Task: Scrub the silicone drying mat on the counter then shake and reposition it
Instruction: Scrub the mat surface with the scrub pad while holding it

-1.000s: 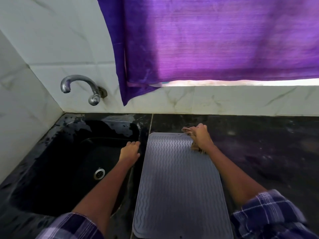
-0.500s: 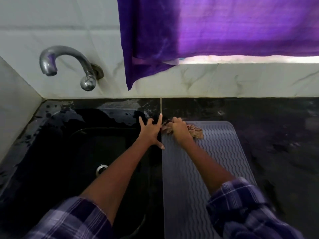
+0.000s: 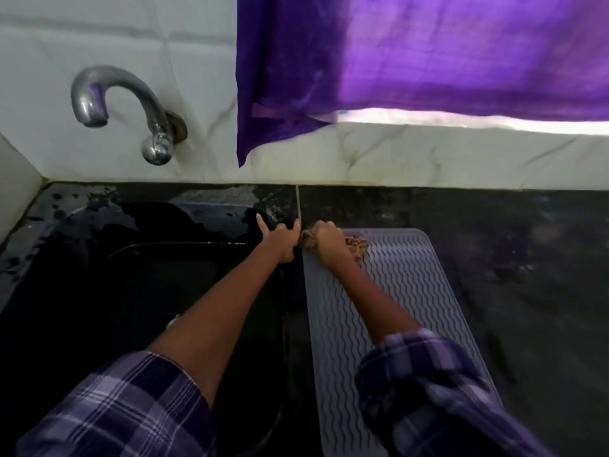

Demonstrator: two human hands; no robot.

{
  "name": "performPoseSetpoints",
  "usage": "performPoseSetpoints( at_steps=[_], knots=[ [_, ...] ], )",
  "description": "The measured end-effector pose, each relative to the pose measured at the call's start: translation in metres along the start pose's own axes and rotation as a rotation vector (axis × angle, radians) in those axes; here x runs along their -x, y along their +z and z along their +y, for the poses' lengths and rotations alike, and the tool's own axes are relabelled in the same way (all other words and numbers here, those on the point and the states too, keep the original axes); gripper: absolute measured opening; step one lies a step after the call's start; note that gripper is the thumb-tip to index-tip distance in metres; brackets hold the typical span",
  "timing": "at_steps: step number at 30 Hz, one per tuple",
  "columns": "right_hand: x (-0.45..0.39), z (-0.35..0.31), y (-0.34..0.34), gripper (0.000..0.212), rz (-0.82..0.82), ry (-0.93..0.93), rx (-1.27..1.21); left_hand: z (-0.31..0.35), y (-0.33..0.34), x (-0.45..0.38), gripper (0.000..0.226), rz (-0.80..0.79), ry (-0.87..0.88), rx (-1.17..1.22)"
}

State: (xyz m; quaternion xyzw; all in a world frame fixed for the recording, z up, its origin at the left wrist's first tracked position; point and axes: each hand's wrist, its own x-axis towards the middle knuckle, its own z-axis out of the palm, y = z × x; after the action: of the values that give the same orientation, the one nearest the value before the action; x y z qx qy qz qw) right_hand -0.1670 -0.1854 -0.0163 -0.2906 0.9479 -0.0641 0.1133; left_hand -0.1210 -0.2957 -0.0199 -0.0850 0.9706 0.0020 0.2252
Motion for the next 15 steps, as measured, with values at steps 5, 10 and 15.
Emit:
performPoseSetpoints(
  at_steps=[5, 10, 15],
  knots=[
    [0.075, 0.013, 0.012, 0.025, -0.309, -0.177, 0.109, 0.001, -0.001, 0.005, 0.075, -0.003, 0.053, -0.044],
    [0.027, 0.010, -0.036, 0.021, -0.367, -0.163, 0.085, 0.009, -0.007, 0.008, 0.074, -0.002, 0.031, -0.074],
    [0.021, 0.004, -0.005, 0.028, -0.028, 0.002, 0.124, 0.006, -0.005, 0.011, 0.075, -0.023, 0.020, -0.080]
  ],
)
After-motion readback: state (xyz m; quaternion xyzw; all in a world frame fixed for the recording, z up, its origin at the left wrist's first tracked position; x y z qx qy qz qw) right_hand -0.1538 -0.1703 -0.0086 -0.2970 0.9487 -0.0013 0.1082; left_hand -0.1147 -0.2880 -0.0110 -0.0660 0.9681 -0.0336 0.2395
